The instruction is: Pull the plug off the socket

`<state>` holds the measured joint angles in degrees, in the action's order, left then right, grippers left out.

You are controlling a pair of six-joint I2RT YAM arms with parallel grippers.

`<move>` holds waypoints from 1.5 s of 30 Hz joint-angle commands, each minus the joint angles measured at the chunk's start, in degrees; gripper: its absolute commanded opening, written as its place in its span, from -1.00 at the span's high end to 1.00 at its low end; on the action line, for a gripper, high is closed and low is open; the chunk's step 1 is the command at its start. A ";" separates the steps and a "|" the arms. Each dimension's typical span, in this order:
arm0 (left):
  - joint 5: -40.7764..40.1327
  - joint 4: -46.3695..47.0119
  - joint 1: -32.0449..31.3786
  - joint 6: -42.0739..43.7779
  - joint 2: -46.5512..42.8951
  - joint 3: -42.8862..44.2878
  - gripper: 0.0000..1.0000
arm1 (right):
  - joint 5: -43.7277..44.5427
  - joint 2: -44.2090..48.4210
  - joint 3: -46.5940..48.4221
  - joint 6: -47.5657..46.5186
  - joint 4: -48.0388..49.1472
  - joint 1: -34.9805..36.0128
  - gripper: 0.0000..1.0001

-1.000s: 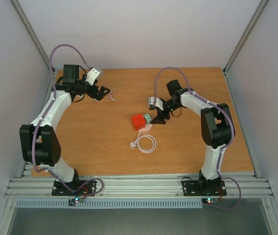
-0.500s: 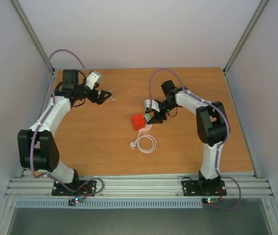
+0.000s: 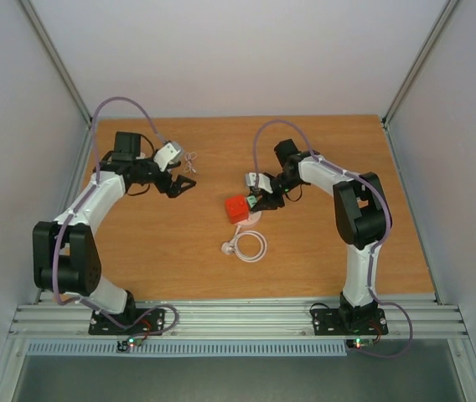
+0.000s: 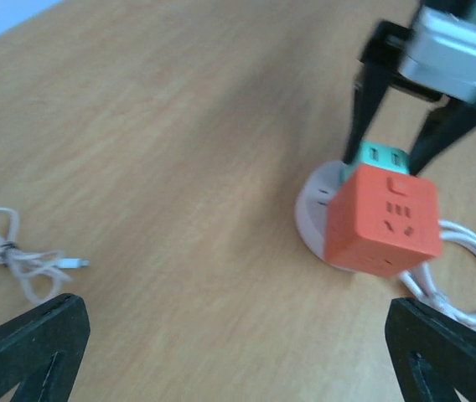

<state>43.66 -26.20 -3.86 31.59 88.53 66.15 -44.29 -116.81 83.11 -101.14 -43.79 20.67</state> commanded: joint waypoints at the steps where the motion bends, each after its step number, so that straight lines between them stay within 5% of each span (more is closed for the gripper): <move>1: 4.32 -2.33 -3.29 11.50 -3.01 -3.73 -0.96 | -1.25 1.91 -3.25 3.49 1.97 1.75 0.31; 14: 1.75 7.19 -16.33 14.93 -1.02 -13.24 -0.99 | -2.20 8.80 -15.75 18.19 13.81 5.15 0.42; 27: -2.58 10.62 -20.30 14.76 4.20 -14.20 -0.97 | -0.69 12.23 -23.05 25.98 21.10 7.98 0.47; 33: -2.87 7.83 -21.12 16.09 6.18 -12.10 -0.79 | 0.59 11.55 -22.79 27.20 22.26 8.56 0.49; 45: -3.59 15.90 -21.45 15.17 1.28 -16.98 -0.08 | 2.64 10.68 -22.54 27.94 22.45 9.64 0.56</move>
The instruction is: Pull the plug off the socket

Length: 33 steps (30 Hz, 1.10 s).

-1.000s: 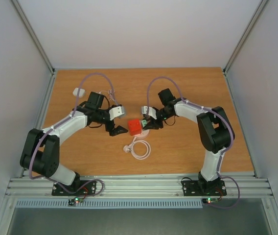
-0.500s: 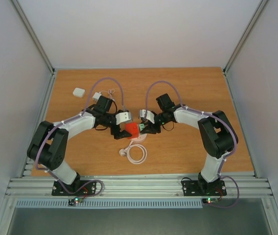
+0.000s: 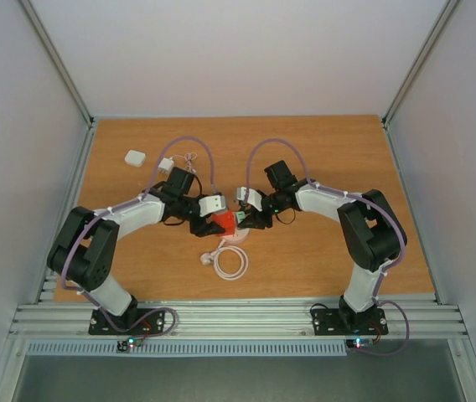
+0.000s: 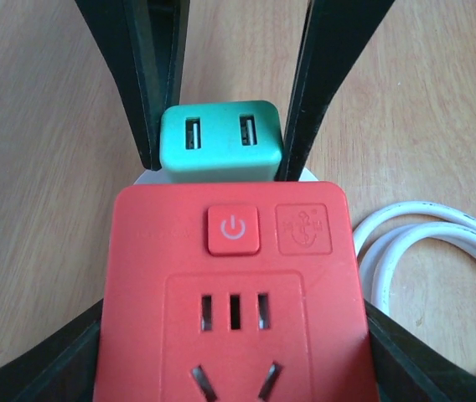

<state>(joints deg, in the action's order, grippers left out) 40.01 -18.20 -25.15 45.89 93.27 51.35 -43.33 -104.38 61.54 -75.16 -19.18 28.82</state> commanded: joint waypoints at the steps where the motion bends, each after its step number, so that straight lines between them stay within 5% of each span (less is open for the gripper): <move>1: -0.01 9.15 -0.17 0.83 -4.21 -3.02 -0.04 | 2.00 -1.94 -0.74 2.09 -2.37 1.53 0.58; 11: 7.06 9.54 0.00 -3.70 -5.87 -3.48 0.27 | 6.25 -3.11 -0.17 2.89 -2.95 2.28 0.78; 20: 9.63 19.21 0.27 -13.68 -8.72 -6.55 0.31 | 9.16 -3.29 -1.27 2.87 -2.62 2.50 0.84; 33: 5.56 15.90 0.01 -1.12 -12.79 -8.35 0.35 | 12.03 -3.24 -2.66 4.61 -0.56 2.54 0.85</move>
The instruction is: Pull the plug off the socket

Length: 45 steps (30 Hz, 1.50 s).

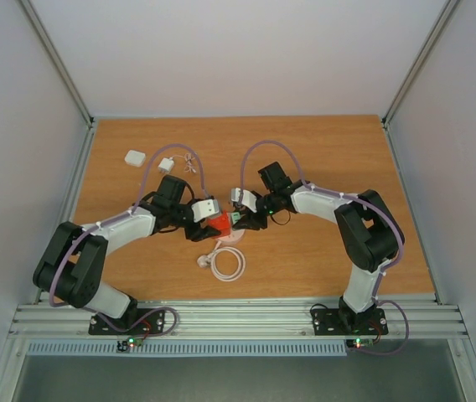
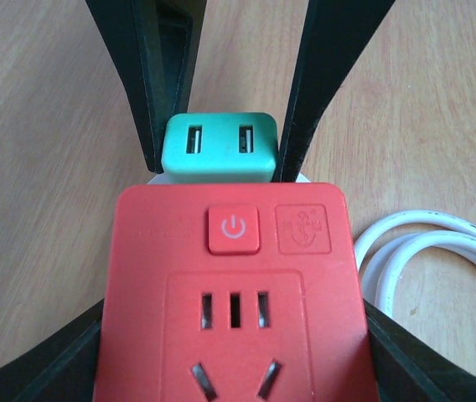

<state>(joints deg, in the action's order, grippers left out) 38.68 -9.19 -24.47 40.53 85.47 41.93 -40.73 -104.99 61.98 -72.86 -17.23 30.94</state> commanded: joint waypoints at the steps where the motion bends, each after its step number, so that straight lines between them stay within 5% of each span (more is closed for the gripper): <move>1: 7.38 7.56 -0.67 3.34 -5.55 0.70 0.35 | 9.66 -2.49 -3.29 2.51 -2.13 0.44 0.85; 16: 14.74 5.19 1.19 -5.65 -5.83 1.61 0.39 | 11.26 -2.62 -3.81 2.88 -1.43 0.44 0.85; 30: 6.46 1.40 0.08 10.54 -9.38 -0.35 0.42 | 12.18 -3.29 -3.70 3.75 -1.28 0.39 0.86; 38: 15.84 6.86 1.84 -9.55 -6.35 2.46 0.46 | 13.15 -3.51 -3.62 3.89 -1.13 0.43 0.87; 45: 16.56 8.59 1.97 -14.37 -6.59 1.52 0.46 | 13.69 -3.56 -3.75 3.56 -1.40 0.43 0.87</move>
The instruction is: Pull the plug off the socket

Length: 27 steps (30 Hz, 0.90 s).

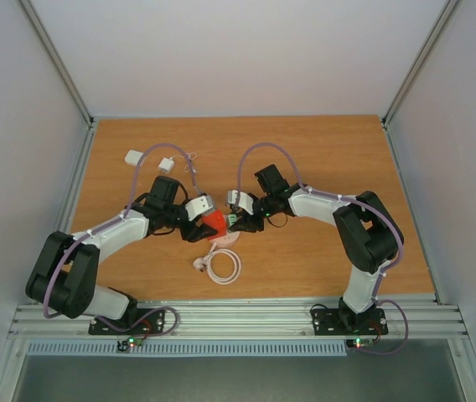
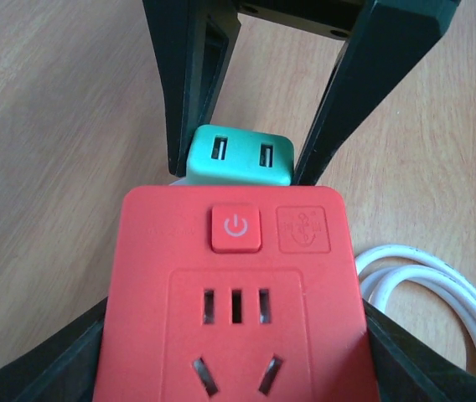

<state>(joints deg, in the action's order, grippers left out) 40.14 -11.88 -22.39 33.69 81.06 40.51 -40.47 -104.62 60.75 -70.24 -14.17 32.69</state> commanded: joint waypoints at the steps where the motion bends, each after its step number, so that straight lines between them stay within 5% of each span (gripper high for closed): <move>1: 14.77 11.18 -0.11 -6.89 -2.39 2.91 0.45 | 13.44 -3.98 -2.56 0.90 -4.50 -1.33 0.87; 9: 8.90 2.76 -1.18 12.35 -5.12 3.20 0.45 | 13.76 -4.08 -2.40 0.96 -4.59 -1.35 0.87; 16: 8.86 -3.79 0.25 15.79 -5.32 4.78 0.45 | 13.83 -3.99 -2.39 1.02 -4.63 -1.33 0.87; 27: 3.83 -23.76 14.15 24.89 -5.81 12.86 0.44 | 13.50 -3.29 -2.31 2.10 -4.30 -1.31 0.63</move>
<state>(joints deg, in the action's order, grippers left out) 45.45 -27.86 -12.53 52.18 76.03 47.48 -38.06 -104.64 60.82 -69.10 -13.32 32.47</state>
